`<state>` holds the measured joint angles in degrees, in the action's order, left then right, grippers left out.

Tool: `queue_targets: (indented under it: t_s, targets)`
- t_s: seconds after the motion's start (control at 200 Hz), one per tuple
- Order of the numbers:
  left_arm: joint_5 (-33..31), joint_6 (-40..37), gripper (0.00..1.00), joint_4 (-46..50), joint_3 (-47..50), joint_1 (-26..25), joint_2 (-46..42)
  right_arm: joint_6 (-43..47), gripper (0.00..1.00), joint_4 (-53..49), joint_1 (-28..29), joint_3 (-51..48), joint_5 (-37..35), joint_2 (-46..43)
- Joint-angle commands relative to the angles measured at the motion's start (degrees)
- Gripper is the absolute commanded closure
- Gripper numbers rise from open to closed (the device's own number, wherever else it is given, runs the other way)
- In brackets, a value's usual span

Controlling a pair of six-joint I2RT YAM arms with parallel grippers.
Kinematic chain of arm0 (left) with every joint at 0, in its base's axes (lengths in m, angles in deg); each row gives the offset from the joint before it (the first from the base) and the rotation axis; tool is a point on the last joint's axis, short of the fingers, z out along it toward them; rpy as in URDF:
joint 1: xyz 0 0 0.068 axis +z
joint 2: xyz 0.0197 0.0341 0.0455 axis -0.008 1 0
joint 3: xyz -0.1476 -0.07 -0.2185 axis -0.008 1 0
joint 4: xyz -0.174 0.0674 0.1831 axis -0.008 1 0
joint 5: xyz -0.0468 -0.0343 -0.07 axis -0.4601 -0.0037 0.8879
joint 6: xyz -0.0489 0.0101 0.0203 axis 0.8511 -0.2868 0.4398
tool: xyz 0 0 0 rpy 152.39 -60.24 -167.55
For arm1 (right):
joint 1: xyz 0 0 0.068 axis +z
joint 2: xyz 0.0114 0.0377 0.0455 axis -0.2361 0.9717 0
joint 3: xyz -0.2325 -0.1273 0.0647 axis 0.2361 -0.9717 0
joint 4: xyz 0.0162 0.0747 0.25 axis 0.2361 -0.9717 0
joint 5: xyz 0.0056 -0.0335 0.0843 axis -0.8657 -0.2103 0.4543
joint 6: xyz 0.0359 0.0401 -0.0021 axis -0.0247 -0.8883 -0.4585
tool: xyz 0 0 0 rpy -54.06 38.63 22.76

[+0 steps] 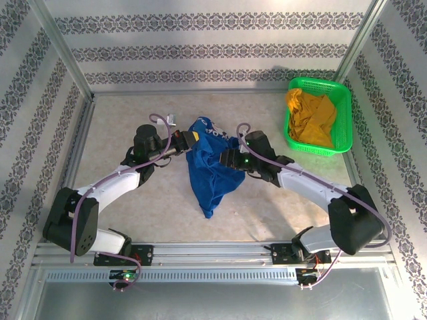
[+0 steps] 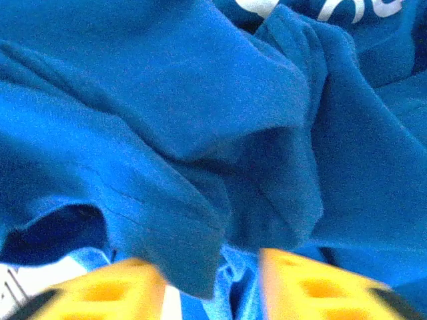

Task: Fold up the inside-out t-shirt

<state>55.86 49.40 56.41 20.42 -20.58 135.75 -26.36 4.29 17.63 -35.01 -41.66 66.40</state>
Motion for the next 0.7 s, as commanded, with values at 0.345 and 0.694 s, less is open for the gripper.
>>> queue_targets:
  t_s: [0.345, 0.694]
  targets:
    - [-9.47, -0.74, 1.00, 7.37, -3.09, 1.98, 4.01, 0.20, 1.00, -1.33, -8.40, 13.99, 28.85, -11.75]
    - [-4.29, -6.71, 0.53, 11.23, -6.88, 3.13, 4.25, -2.74, 1.00, 8.11, -11.61, -0.76, 28.02, -8.41]
